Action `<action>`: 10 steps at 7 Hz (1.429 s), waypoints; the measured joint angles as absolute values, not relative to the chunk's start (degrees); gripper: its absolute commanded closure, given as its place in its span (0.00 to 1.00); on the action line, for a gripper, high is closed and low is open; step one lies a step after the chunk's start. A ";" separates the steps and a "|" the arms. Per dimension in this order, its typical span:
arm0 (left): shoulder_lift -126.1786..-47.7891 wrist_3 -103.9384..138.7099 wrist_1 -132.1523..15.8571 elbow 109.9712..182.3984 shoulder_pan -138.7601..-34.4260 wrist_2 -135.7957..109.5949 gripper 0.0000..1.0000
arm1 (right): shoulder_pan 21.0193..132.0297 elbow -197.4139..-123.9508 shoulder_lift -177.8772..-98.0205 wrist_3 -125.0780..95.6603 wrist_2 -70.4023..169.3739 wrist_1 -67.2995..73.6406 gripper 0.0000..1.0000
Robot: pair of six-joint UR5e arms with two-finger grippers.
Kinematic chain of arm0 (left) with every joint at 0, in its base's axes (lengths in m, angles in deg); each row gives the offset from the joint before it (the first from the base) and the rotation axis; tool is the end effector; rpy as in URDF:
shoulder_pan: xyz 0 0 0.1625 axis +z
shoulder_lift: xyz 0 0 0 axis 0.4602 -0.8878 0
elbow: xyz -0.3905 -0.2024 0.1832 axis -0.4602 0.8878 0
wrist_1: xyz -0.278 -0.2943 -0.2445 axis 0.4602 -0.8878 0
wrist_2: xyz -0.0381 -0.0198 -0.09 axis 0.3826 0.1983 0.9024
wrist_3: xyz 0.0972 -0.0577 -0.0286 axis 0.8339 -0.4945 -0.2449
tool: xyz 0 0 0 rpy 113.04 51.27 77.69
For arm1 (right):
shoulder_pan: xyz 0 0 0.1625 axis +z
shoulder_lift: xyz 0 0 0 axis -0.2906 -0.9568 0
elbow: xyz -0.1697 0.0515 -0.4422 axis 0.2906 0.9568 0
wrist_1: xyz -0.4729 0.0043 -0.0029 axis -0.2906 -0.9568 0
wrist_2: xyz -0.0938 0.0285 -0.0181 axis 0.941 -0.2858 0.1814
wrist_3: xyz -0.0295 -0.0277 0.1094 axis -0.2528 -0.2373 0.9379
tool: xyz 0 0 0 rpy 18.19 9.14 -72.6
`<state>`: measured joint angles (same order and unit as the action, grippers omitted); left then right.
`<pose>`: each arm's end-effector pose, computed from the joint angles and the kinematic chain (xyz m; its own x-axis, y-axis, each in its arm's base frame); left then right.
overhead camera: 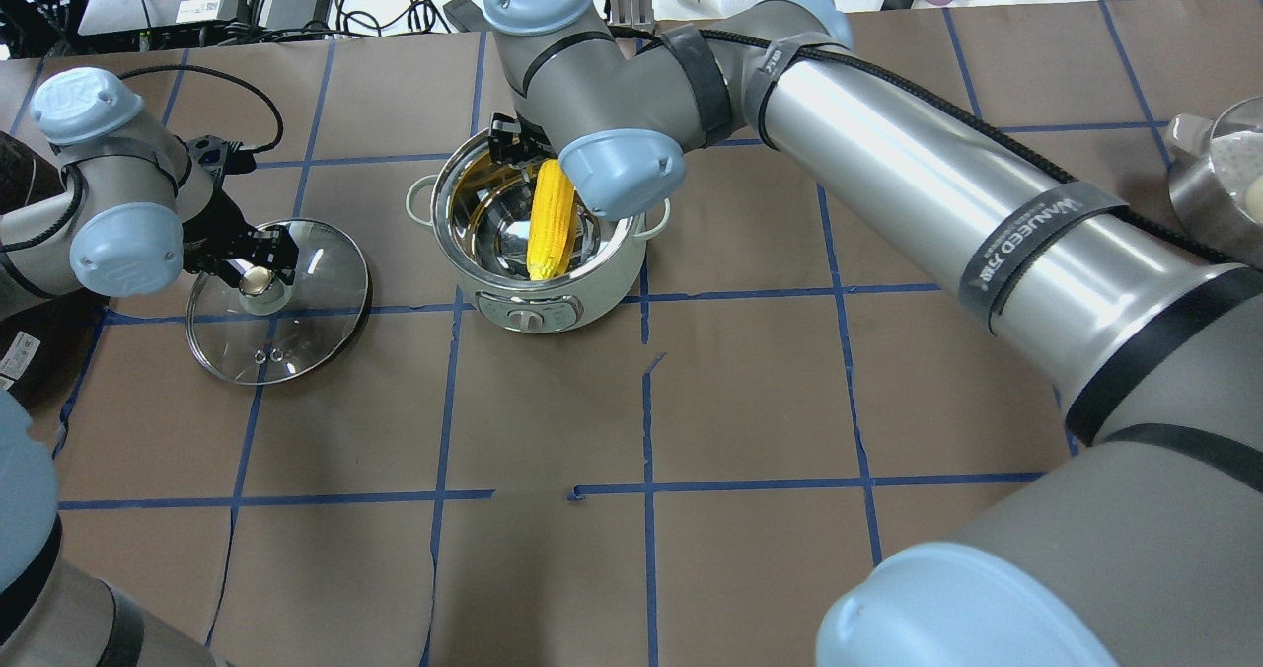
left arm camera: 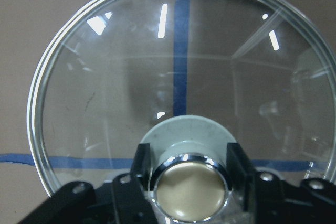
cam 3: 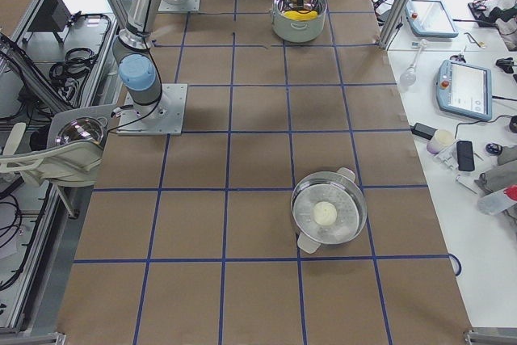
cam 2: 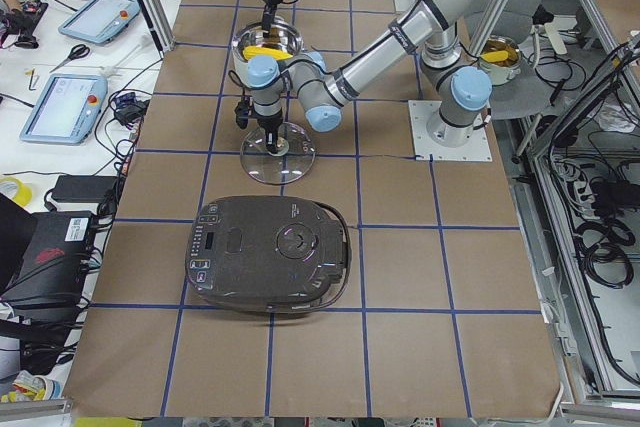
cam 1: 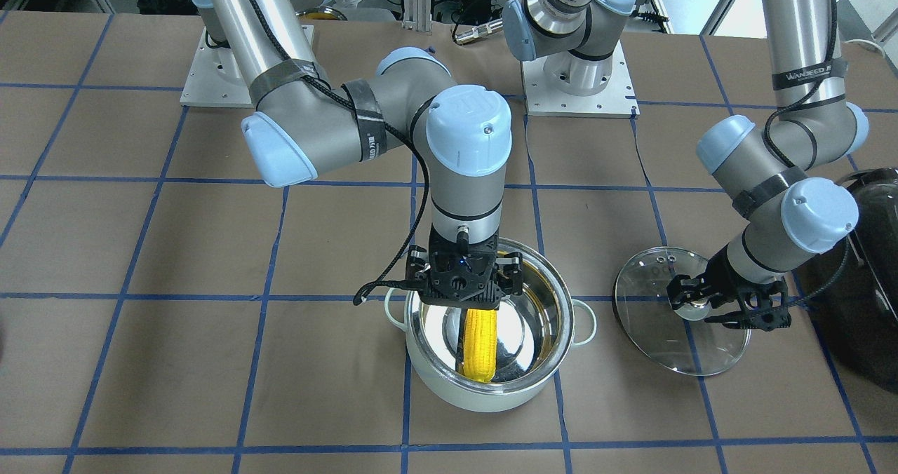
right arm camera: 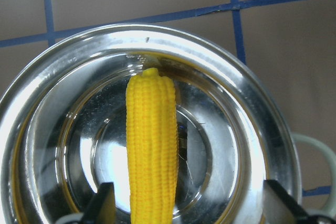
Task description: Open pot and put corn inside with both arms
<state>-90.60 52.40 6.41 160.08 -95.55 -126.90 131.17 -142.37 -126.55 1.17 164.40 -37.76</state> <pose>0.1207 -0.6467 0.2044 -0.9989 -0.0273 -0.0384 -0.0277 0.9996 0.0105 0.4495 -0.6818 0.3474 -0.9875 0.1365 -0.0793 0.1492 0.9713 -0.1854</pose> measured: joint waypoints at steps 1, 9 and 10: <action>-90.33 52.44 6.15 159.58 -95.80 -127.04 0.00 | 126.54 -142.44 -128.86 -0.79 163.76 -34.83 0.00; -74.36 35.59 -34.28 133.16 -120.17 -126.98 0.00 | 104.28 -149.17 -147.57 -15.67 161.81 -15.80 0.00; -72.91 33.94 -34.95 132.84 -122.62 -127.33 0.00 | 105.21 -150.21 -149.04 -15.73 161.75 -15.58 0.00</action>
<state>-72.91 33.94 -34.95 132.84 -122.62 -127.33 105.21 -150.21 -149.04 -15.73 161.75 -15.58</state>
